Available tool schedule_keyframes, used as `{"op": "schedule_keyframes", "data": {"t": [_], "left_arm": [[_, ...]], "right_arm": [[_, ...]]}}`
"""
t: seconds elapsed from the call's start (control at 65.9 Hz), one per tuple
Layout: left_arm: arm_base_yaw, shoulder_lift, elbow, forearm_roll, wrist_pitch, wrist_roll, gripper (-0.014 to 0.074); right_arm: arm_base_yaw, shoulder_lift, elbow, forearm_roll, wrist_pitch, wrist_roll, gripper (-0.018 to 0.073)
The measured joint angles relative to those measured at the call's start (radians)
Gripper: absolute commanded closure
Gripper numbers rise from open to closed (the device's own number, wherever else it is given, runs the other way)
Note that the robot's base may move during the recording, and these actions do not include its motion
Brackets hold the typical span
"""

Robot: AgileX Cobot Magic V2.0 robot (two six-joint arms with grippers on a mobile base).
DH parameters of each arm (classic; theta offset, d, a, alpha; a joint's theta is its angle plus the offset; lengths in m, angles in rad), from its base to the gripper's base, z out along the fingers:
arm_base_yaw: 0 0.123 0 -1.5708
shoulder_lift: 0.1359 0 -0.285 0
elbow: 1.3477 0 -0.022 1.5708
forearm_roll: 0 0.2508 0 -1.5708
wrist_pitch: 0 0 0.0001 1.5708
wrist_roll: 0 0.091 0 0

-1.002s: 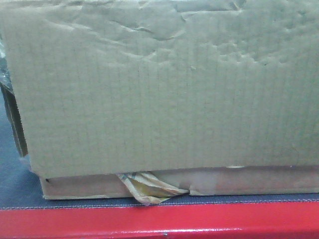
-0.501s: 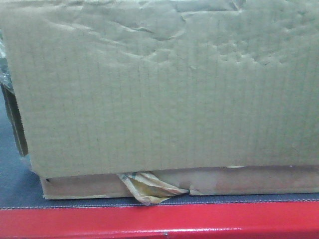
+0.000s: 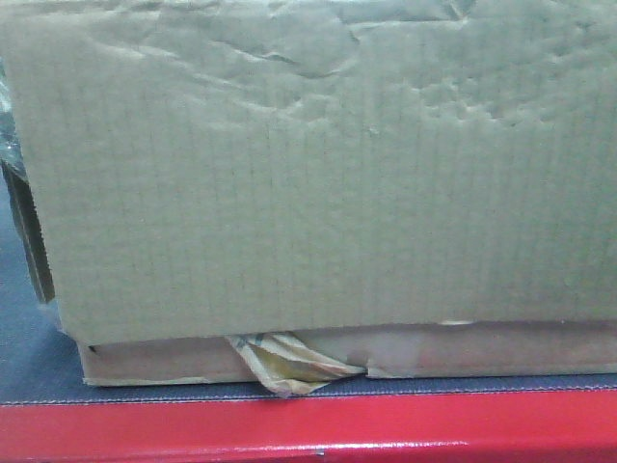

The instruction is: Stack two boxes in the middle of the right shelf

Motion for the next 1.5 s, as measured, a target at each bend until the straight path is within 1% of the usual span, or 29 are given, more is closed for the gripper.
{"op": "schedule_keyframes", "data": {"t": [0.228, 0.395, 0.486, 0.547, 0.653, 0.698, 0.85, 0.956, 1.002, 1.108, 1.336, 1.503], "left_arm": [[0.000, 0.000, 0.043, -0.009, 0.000, 0.001, 0.0323], [0.000, -0.002, 0.045, -0.014, 0.000, 0.001, 0.0323], [0.000, -0.002, 0.045, -0.020, 0.000, 0.002, 0.0323], [0.000, -0.002, 0.045, -0.024, 0.000, 0.002, 0.0323], [0.000, -0.002, 0.045, -0.032, 0.000, 0.002, 0.0323], [0.000, -0.002, 0.045, -0.033, 0.000, 0.002, 0.0323], [0.000, -0.002, 0.045, -0.034, 0.000, 0.002, 0.0323], [0.000, -0.002, 0.045, -0.034, -0.002, 0.002, 0.0323], [0.000, -0.002, 0.045, -0.036, -0.002, 0.002, 0.0323], [0.000, -0.002, 0.045, -0.041, -0.002, 0.002, 0.0323], [0.000, -0.002, 0.045, -0.043, -0.002, 0.002, 0.0323], [0.000, -0.002, 0.045, -0.043, -0.002, 0.003, 0.0323]], "right_arm": [[0.000, 0.000, 0.000, 0.000, -0.008, 0.000, 0.0721], [0.000, 0.000, 0.000, 0.000, -0.078, 0.000, 0.0721], [0.000, 0.000, -0.026, 0.000, -0.066, 0.030, 0.0721], [0.000, 0.000, -0.078, 0.000, -0.023, 0.054, 0.0721], [0.000, 0.053, -0.258, 0.000, 0.156, 0.071, 0.0721], [0.000, 0.101, -0.330, 0.002, 0.260, 0.071, 0.0721], [0.000, 0.335, -0.569, 0.004, 0.544, 0.073, 0.0721], [0.000, 0.535, -0.729, 0.004, 0.673, 0.076, 0.0721], [0.000, 0.602, -0.778, 0.004, 0.710, 0.076, 0.0721], [0.000, 0.729, -0.862, 0.004, 0.744, 0.078, 0.0721], [0.000, 0.918, -0.970, 0.006, 0.811, 0.080, 0.0721], [0.002, 1.044, -1.136, 0.006, 0.920, 0.123, 0.0708]]}}
